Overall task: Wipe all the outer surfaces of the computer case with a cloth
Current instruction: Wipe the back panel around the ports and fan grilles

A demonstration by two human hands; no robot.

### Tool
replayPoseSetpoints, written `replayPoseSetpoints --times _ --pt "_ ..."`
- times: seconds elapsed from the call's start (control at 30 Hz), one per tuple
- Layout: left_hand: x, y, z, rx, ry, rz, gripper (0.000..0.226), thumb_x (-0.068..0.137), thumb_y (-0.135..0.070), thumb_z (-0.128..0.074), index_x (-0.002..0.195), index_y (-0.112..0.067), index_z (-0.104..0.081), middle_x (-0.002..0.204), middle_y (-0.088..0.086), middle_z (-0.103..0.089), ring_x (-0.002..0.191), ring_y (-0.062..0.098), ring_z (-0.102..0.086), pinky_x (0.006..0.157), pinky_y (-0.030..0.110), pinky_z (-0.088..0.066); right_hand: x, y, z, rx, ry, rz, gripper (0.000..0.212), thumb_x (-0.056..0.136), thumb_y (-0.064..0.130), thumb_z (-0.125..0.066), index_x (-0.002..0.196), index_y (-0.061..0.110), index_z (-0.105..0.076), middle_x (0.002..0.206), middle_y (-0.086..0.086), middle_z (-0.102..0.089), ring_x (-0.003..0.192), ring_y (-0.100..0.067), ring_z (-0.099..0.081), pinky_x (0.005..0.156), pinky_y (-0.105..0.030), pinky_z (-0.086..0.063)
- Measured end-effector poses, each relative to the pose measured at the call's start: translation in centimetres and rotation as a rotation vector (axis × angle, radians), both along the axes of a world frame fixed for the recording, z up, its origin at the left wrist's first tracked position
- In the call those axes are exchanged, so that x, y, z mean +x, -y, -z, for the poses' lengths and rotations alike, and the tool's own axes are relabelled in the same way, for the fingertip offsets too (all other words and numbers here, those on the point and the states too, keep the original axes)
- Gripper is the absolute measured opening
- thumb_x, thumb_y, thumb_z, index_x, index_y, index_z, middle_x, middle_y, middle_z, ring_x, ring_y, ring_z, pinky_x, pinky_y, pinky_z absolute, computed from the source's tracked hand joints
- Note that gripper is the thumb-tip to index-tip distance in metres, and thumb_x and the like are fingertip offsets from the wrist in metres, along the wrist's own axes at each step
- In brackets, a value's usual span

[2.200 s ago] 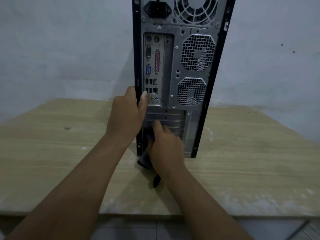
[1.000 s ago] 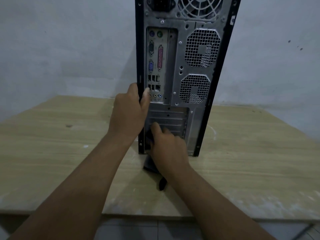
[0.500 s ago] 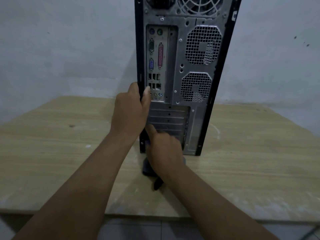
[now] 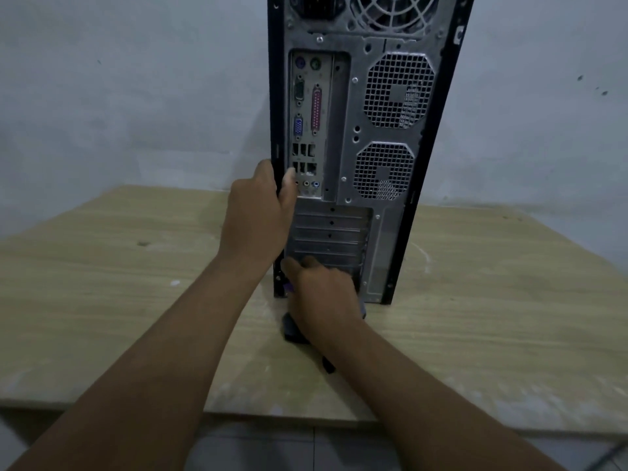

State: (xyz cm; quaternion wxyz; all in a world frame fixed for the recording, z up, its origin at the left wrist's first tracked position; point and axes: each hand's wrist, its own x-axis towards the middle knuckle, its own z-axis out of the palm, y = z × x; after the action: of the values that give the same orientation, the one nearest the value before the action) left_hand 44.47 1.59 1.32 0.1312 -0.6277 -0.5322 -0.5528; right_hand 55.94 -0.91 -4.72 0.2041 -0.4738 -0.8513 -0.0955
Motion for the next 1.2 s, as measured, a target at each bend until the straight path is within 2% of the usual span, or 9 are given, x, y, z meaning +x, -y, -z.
replayPoseSetpoints --times 0.13,0.33,0.43,0.53,0.63,0.8,0.93,1.13,1.2 --pt "-0.4 0.1 0.0 -0.008 -0.012 0.021 0.032 0.105 -0.023 -0.051 0.078 -0.009 -0.040 0.055 -0.007 -0.032 0.043 0.006 -0.028 0.041 0.016 -0.029 1.1 0.2 0.1 -0.029 0.005 -0.008 0.028 0.090 0.014 -0.053 0.118 0.015 -0.055 0.101 -0.010 -0.061 0.073 -0.032 -0.060 0.058 -0.032 -0.036" --pt "-0.5 -0.1 0.2 0.026 -0.024 0.020 0.033 0.105 -0.023 -0.052 0.077 -0.011 -0.039 0.053 -0.009 -0.031 0.042 0.004 -0.028 0.042 0.014 -0.032 3.5 1.4 -0.5 -0.075 0.092 0.161 0.037 0.098 0.028 -0.052 0.130 0.013 -0.044 0.110 -0.010 -0.060 0.088 -0.030 -0.065 0.062 -0.032 -0.035" --pt "-0.6 -0.3 0.3 0.037 -0.026 0.025 0.030 0.105 -0.024 -0.050 0.079 -0.012 -0.041 0.054 -0.009 -0.034 0.042 0.005 -0.031 0.042 0.016 -0.033 5.4 1.7 -2.0 -0.080 0.145 0.248 0.025 0.097 0.029 -0.055 0.118 0.014 -0.053 0.099 -0.005 -0.062 0.078 -0.025 -0.059 0.059 -0.031 -0.034" --pt "-0.6 -0.3 0.1 0.053 -0.039 0.005 0.031 0.105 -0.023 -0.050 0.079 -0.012 -0.039 0.054 -0.010 -0.031 0.042 0.004 -0.027 0.041 0.016 -0.029 5.5 1.7 -3.3 -0.082 0.172 0.278 0.006 0.094 0.019 -0.057 0.098 0.014 -0.056 0.079 -0.001 -0.053 0.064 -0.019 -0.041 0.058 -0.031 -0.034" --pt "-0.5 -0.3 0.3 0.052 -0.025 0.010 0.031 0.105 -0.023 -0.050 0.078 -0.012 -0.039 0.055 -0.010 -0.031 0.043 0.002 -0.026 0.042 0.014 -0.030 4.3 1.8 -2.9 -0.080 0.173 0.260 0.009 0.093 0.007 -0.051 0.088 0.014 -0.047 0.089 -0.004 -0.061 0.066 -0.020 -0.040 0.058 -0.032 -0.033" --pt "-0.3 -0.3 0.4 0.033 -0.006 0.010 0.030 0.106 -0.024 -0.049 0.080 -0.011 -0.043 0.056 -0.008 -0.034 0.045 0.003 -0.029 0.044 0.015 -0.032 2.4 1.4 -1.3 -0.122 0.176 0.241 0.015 0.094 0.004 -0.050 0.103 0.009 -0.061 0.103 -0.009 -0.066 0.084 -0.025 -0.063 0.060 -0.032 -0.037" --pt "-0.4 -0.5 0.5 0.020 -0.003 0.015 0.031 0.106 -0.026 -0.048 0.080 -0.010 -0.045 0.057 -0.002 -0.040 0.045 0.008 -0.032 0.044 0.019 -0.029 0.4 1.1 -1.1 -0.211 0.085 0.170 0.014 0.092 0.007 -0.057 0.104 0.011 -0.064 0.104 -0.008 -0.065 0.092 -0.026 -0.064 0.065 -0.034 -0.039" --pt "-0.3 0.0 0.3 0.015 -0.013 0.005 0.032 0.106 -0.024 -0.049 0.078 -0.011 -0.040 0.055 -0.006 -0.035 0.044 0.006 -0.030 0.042 0.017 -0.027 0.6 0.6 0.4 -0.205 -0.051 0.072 0.030 0.091 0.009 -0.056 0.121 0.014 -0.061 0.115 -0.009 -0.060 0.092 -0.031 -0.062 0.068 -0.033 -0.041" --pt "-0.5 0.0 0.4 -0.002 -0.016 0.003 0.032 0.106 -0.026 -0.049 0.079 -0.009 -0.042 0.055 -0.002 -0.039 0.043 0.011 -0.035 0.042 0.020 -0.028 1.4 0.7 0.5 -0.194 -0.057 0.083 0.033 0.093 0.016 -0.056 0.126 0.017 -0.057 0.119 -0.010 -0.059 0.093 -0.033 -0.062 0.067 -0.034 -0.041"
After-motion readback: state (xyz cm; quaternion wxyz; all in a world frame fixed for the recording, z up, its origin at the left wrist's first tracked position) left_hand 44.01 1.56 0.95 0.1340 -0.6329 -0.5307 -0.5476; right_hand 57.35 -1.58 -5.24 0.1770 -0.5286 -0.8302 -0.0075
